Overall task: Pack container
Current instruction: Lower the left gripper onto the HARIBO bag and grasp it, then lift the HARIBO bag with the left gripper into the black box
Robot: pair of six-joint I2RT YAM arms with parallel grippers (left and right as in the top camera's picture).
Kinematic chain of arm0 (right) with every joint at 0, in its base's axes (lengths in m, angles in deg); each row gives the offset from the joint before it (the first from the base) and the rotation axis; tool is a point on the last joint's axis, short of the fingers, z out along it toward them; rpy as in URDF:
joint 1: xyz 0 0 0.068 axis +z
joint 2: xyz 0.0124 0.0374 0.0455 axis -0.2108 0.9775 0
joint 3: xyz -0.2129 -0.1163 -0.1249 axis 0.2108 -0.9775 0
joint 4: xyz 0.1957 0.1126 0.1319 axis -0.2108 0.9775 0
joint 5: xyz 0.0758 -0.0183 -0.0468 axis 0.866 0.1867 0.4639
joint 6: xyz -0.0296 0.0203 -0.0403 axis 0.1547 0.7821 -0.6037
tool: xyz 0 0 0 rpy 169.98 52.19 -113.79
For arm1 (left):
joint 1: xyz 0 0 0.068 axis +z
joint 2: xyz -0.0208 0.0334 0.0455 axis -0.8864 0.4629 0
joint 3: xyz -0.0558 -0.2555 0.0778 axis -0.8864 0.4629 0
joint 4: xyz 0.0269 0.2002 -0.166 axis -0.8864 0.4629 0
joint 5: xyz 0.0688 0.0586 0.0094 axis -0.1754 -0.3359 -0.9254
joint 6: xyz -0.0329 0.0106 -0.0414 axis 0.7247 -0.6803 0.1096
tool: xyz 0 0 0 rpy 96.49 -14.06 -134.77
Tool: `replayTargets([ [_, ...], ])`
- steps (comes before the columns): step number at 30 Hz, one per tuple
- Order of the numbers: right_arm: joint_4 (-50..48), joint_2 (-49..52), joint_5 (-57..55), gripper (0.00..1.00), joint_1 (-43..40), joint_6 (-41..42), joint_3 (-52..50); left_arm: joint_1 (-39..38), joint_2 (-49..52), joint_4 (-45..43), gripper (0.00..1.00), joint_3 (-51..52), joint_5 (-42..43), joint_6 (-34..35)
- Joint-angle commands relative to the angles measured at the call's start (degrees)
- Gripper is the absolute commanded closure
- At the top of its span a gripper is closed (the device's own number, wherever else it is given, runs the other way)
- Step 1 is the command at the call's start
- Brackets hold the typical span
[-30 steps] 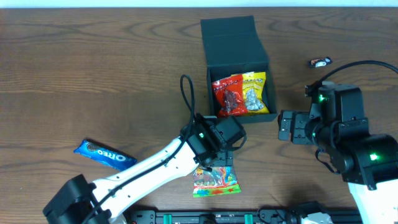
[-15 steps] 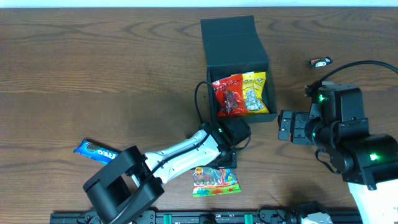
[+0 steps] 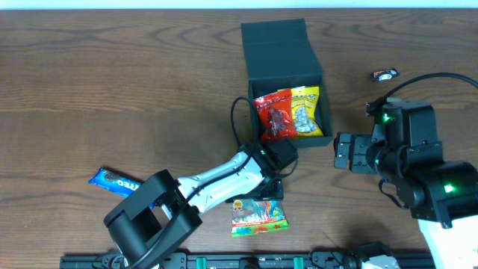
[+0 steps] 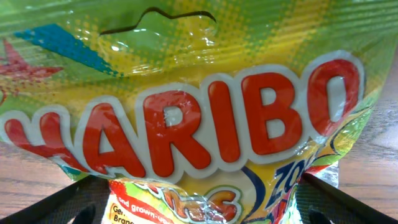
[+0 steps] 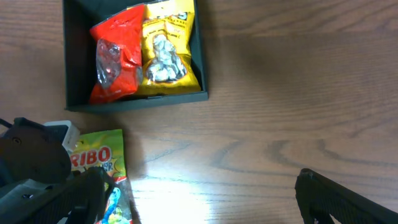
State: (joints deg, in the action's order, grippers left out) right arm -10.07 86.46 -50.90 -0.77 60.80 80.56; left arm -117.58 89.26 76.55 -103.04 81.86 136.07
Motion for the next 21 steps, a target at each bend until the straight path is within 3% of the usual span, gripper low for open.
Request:
replayTargets([
  [1, 0.07, -0.04, -0.22, 0.01, 0.48, 0.68, -0.15, 0.39, 1.62, 0.20, 0.12, 0.57, -0.04, 0.52],
  [4, 0.07, -0.04, -0.22, 0.01, 0.48, 0.70, -0.15, 0.39, 1.62, 0.17, 0.27, 0.57, -0.04, 0.52],
  [6, 0.04, -0.04, -0.22, 0.01, 0.48, 0.70, -0.15, 0.39, 1.62, 0.17, 0.29, 0.57, -0.02, 0.52],
  [13, 0.07, -0.04, -0.22, 0.01, 0.48, 0.70, -0.15, 0.39, 1.62, 0.17, 0.71, 0.57, -0.02, 0.52],
  [17, 0.04, -0.04, -0.22, 0.01, 0.48, 0.70, -0.15, 0.39, 1.60, 0.22, 0.76, 0.50, 0.24, 0.52],
  [20, 0.04, -0.04, -0.22, 0.01, 0.48, 0.70, -0.15, 0.39, 1.57, 0.90, 0.94, -0.24, 0.20, 0.52],
  [21, 0.04, -0.04, -0.22, 0.01, 0.48, 0.70, -0.15, 0.39, 1.57, 1.25, 0.94, -0.68, 0.15, 0.48],
])
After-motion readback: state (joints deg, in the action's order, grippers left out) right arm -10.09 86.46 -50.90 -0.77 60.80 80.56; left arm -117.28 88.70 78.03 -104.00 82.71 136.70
